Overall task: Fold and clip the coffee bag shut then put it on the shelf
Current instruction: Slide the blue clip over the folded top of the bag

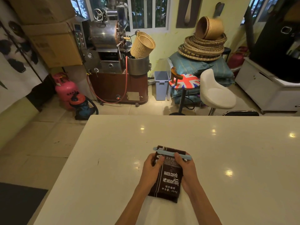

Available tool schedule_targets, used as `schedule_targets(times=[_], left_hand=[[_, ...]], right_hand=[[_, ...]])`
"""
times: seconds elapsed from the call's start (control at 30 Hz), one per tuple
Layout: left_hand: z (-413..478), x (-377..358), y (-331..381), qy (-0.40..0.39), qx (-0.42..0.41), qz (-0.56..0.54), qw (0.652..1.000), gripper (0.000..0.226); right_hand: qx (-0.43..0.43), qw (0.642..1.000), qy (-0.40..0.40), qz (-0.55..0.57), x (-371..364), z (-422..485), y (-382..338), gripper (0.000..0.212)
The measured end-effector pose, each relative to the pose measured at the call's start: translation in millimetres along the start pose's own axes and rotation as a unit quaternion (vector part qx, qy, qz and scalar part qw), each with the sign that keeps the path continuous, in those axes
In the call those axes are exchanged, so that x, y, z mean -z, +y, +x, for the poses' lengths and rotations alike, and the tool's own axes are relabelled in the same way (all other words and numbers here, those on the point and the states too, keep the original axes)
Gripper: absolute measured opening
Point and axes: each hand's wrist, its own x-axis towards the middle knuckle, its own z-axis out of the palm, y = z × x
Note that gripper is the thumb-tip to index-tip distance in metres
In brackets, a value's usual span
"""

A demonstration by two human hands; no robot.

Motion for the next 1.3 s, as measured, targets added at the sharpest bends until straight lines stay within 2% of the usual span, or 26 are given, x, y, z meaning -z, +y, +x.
schedule_targets(times=[0.13,0.37,0.57,0.7,0.77,0.87,1.0,1.13,1.3], left_hand=[[-4.4,-0.4,-12.5,0.051,-0.002,-0.007,0.999,0.015],[-5.3,-5.3,-6.6,0.002,-0.014,0.008,1.000,0.020],[-5.1,-6.0,-6.4,-0.002,-0.016,0.019,1.000,0.019],[-4.1,-0.6,-6.9,-0.026,0.037,-0.018,0.999,0.028],[-2.9,4.0,-6.1,-0.027,0.067,-0.071,0.995,0.036],[2.1,13.1,-4.3,-0.003,0.068,-0.156,0.985,0.045],[6.9,13.6,-1.9,0.028,0.070,-0.219,0.973,0.026],[9.6,8.9,-1.4,0.103,0.095,-0.221,0.965,0.018],[9.4,2.0,-1.4,0.150,0.076,-0.212,0.963,0.016]], right_hand=[[-0.015,1.000,-0.006,-0.014,-1.8,0.1,1.1,0.055],[-0.045,0.998,-0.008,-0.032,-5.8,-2.9,2.3,0.043],[-0.065,0.996,-0.030,-0.055,-7.8,-2.0,-3.3,0.038],[-0.059,0.996,-0.022,-0.061,-3.8,-2.0,-2.1,0.045],[-0.058,0.996,-0.014,-0.062,-2.9,-2.2,0.7,0.051],[-0.065,0.996,-0.008,-0.059,-6.5,-3.9,4.8,0.053],[-0.061,0.997,-0.009,-0.047,-10.4,-5.4,3.8,0.050],[-0.062,0.997,-0.007,-0.045,-13.4,-5.1,3.4,0.051],[-0.058,0.996,-0.004,-0.061,-13.1,-3.0,6.9,0.055]])
